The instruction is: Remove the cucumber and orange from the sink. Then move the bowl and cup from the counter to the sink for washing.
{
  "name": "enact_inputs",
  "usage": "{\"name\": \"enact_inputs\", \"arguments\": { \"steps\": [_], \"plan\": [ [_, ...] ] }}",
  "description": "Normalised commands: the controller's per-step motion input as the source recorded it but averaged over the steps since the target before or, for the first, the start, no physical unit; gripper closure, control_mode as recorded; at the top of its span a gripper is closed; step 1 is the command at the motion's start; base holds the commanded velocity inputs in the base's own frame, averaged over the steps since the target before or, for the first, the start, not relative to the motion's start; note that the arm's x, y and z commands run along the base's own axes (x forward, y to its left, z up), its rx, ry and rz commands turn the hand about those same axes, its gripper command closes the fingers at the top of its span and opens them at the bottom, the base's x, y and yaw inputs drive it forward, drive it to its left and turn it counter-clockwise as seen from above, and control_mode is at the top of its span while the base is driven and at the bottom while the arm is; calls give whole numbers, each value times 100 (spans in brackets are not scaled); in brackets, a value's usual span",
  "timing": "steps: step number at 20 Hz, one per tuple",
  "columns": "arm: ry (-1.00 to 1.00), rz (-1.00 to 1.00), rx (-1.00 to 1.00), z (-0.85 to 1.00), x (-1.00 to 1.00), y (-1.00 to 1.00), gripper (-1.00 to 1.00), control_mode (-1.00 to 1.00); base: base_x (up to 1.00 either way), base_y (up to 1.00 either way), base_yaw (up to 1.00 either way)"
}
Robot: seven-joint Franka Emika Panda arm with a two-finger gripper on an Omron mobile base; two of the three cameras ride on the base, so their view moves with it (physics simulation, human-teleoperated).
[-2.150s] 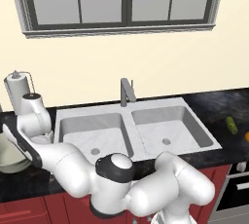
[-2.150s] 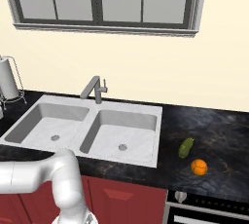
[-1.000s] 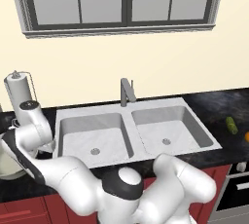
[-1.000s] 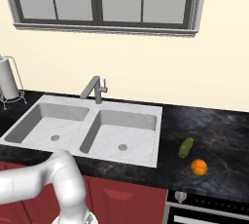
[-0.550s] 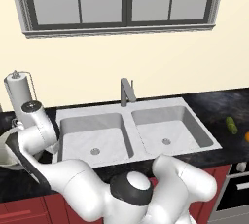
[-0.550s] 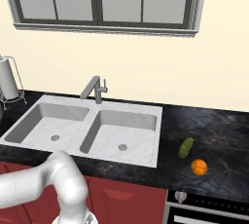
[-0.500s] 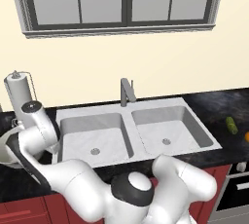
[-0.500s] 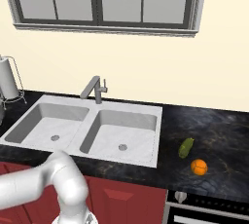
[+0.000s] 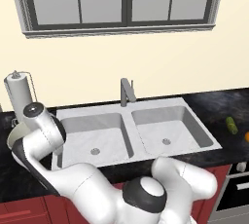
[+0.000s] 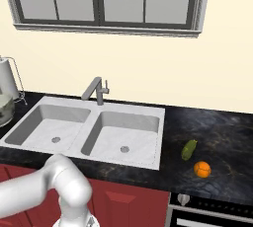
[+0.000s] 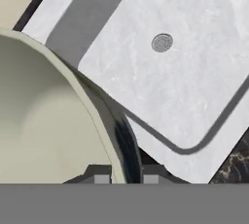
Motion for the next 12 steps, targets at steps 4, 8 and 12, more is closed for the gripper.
{"name": "enact_inputs", "arguments": {
  "steps": [4, 8, 12],
  "plan": [
    [-4, -25, 16, 23, 0, -32, 100, -100, 0, 0, 0],
    [-5, -19, 20, 22, -8, -34, 100, -100, 0, 0, 0],
    [-1, -12, 18, 19, -12, -40, 100, -100, 0, 0, 0]
  ]
}}
